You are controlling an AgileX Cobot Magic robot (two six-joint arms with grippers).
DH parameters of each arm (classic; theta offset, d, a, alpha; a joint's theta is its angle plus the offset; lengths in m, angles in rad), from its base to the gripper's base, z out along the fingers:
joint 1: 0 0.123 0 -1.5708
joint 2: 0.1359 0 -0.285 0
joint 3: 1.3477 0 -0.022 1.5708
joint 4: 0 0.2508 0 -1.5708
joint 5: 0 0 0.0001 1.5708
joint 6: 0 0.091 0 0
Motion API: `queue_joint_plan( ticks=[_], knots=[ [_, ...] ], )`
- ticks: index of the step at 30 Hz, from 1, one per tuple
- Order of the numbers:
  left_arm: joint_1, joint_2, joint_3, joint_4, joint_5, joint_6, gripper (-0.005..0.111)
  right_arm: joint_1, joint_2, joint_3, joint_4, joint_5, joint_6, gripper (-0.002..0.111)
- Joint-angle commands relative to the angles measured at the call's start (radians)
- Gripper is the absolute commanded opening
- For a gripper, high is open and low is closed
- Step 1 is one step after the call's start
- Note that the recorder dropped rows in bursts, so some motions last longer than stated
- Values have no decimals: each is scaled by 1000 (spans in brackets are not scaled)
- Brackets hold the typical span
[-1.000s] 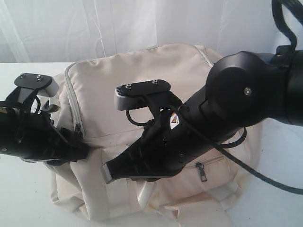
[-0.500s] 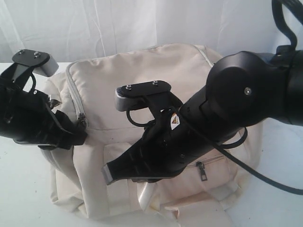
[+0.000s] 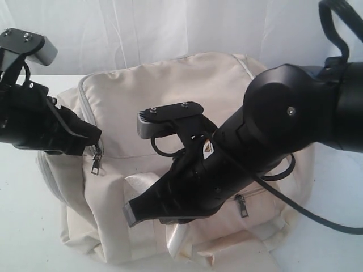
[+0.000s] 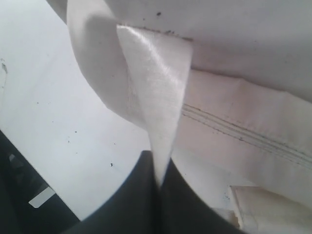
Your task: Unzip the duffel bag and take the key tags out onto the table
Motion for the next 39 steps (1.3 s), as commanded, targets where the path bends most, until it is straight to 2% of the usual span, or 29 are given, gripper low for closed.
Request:
queue_joint_plan(
  ticks=[1,13,19,32,35,39],
  knots=[
    [4,15,-5,-7,-92,-5,0,0,14,4,-4,45,-15,0],
    [6,71,-5,5,-231,-3,0,0,16,168,-33,66,-67,0],
    [69,71,-5,5,-219,-3,0,0,16,210,-80,120,-52,0],
    [85,71,-5,27,-208,-1,0,0,-13,210,-397,278,229,0],
    [85,71,-5,27,-206,-1,0,0,-31,210,-397,245,231,0],
    [85,71,-5,27,-189,-5,0,0,-64,210,-393,89,190,0]
  ],
)
